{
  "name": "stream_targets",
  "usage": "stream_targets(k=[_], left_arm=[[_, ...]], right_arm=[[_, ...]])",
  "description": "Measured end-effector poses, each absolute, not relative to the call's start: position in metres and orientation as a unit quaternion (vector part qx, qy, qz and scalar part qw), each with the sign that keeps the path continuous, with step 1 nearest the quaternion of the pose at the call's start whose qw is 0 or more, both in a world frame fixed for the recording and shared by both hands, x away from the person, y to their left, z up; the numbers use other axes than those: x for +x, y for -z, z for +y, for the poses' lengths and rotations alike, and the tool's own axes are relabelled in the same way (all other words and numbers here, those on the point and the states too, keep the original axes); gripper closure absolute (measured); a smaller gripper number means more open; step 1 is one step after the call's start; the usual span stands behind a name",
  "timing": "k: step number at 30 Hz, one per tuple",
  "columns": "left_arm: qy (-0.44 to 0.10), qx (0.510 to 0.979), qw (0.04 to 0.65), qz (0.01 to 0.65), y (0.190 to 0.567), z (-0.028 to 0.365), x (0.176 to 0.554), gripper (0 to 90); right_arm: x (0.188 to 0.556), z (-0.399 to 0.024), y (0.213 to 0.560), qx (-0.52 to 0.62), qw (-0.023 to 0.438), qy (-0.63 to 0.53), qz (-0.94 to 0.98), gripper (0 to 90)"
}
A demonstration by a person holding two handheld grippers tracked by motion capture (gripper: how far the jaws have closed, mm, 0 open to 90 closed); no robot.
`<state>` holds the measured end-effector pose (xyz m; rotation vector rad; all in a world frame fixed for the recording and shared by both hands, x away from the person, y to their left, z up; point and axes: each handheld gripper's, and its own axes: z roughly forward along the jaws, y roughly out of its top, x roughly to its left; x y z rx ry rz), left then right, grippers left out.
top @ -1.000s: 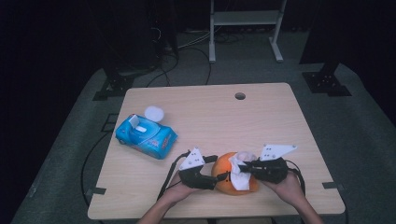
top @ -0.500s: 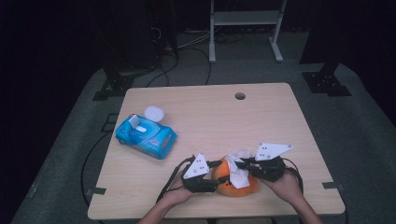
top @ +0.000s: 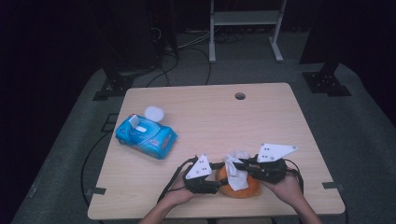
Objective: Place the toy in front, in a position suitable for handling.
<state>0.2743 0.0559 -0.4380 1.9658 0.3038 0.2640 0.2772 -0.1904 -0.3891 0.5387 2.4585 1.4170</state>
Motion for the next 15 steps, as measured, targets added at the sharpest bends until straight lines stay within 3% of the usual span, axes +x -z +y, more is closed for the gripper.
stream_targets(k=[8, 15], left_arm=[[-0.126, 0.829, 0.532, 0.118, 0.437, 0.056, 0.273, 48.9], [-0.144, 0.834, 0.524, 0.091, 0.438, 0.051, 0.265, 48.9]], right_arm=[[0.292, -0.224, 0.402, 0.245, 0.136, -0.478, 0.833, 83.5], [0.285, -0.194, 0.402, 0.206, 0.122, -0.499, 0.833, 83.5]])
